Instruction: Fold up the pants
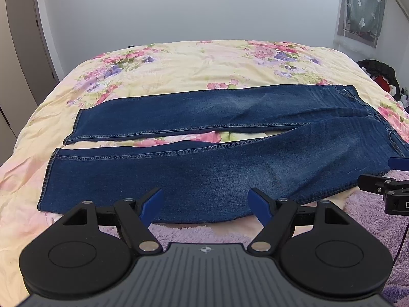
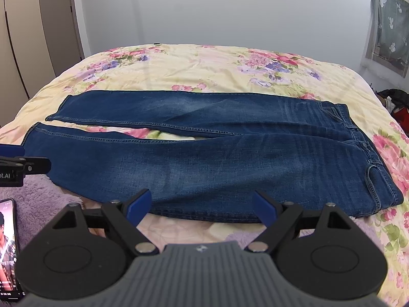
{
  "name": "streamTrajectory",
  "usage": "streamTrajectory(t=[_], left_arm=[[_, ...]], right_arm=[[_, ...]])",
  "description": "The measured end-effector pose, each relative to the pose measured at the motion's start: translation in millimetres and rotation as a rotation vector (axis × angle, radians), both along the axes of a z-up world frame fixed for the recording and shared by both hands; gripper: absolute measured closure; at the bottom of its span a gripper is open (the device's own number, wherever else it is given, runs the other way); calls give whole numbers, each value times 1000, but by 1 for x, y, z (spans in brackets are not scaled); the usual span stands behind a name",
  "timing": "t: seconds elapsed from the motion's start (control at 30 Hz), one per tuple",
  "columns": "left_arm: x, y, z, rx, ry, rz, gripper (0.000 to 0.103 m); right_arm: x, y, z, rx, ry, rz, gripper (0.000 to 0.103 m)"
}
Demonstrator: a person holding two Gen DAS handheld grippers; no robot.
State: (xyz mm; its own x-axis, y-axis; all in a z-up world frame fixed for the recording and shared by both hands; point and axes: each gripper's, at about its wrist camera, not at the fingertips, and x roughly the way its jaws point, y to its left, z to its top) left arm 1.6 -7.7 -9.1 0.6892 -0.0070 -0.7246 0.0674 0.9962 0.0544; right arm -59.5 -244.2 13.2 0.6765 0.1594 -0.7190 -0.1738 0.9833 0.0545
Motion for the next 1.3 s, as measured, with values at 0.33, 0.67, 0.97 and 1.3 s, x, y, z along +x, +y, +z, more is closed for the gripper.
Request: streamTrajectory(t=[0.33,0.67,0.97,1.3], left_arm=[[-1,-2,-1,-2,2,-4,14],[1,-1,0,-2,4,-1,14],[-1,-9,-1,3,4,-4,14],[0,-8,0,3,5,-4,14]], right_arm=[[-3,-1,3,3,0,8,21],[-3,-1,2,4,3,11,21],[-3,-3,1,7,7,20,21],[-3,-3,1,7,5,21,21]])
